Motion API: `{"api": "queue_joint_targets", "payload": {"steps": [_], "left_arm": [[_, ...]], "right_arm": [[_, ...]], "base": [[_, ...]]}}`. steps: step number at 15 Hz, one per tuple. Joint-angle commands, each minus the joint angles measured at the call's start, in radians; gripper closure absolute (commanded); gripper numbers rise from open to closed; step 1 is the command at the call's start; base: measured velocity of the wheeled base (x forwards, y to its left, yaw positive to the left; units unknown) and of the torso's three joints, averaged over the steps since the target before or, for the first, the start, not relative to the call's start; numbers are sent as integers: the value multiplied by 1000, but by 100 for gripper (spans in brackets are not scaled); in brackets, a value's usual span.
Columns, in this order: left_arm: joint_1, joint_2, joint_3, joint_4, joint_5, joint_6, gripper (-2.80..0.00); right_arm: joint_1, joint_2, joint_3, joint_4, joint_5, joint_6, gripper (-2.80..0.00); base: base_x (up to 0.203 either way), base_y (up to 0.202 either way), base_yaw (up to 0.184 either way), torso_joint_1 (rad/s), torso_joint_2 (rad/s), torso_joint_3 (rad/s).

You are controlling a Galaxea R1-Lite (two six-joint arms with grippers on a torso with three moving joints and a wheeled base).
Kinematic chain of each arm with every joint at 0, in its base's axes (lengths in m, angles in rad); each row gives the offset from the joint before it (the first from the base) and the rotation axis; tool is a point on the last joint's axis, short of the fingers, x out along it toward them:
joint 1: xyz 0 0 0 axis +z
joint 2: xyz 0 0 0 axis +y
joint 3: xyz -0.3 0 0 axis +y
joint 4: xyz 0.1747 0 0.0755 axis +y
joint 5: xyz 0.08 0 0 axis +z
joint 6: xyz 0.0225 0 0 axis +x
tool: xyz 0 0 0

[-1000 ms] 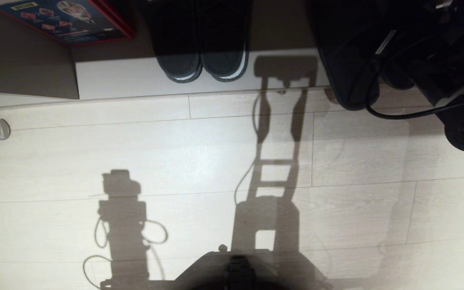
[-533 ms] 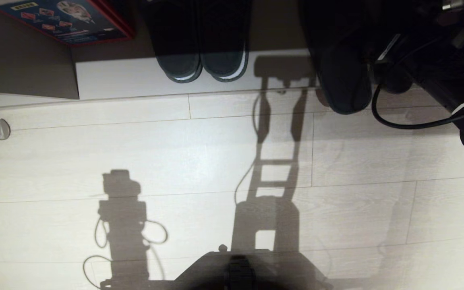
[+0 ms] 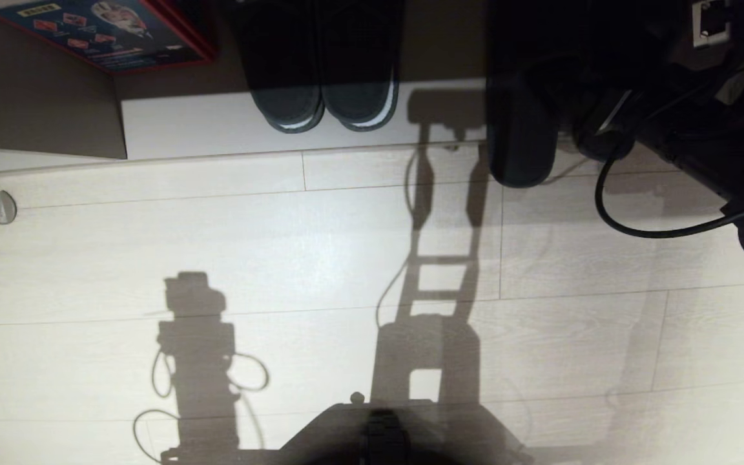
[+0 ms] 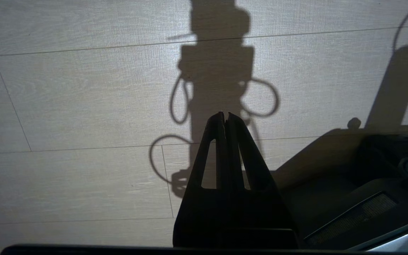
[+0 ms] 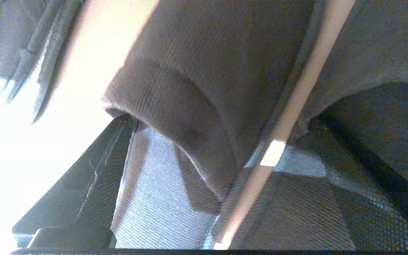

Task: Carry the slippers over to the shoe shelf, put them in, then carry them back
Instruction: Place the slippers into the shoe cabinet

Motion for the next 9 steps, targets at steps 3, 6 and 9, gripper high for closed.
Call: {"api": "queue_joint_targets", "payload": {"steps": [3,6,9], "left_arm": [[0,-1,0,0,0,-1,0],[1,0,0,0,0,-1,0],[0,0,0,0,0,-1,0]], "right_arm": [[-18,-37,19,-5,2,-26,-280],[-17,-88,64,-6,0,-35,-280],[-17,-111,87,-2,-1,-35,-280]], "base": [[0,0,0,0,0,0],[0,0,0,0,0,0],[0,0,0,0,0,0]]}}
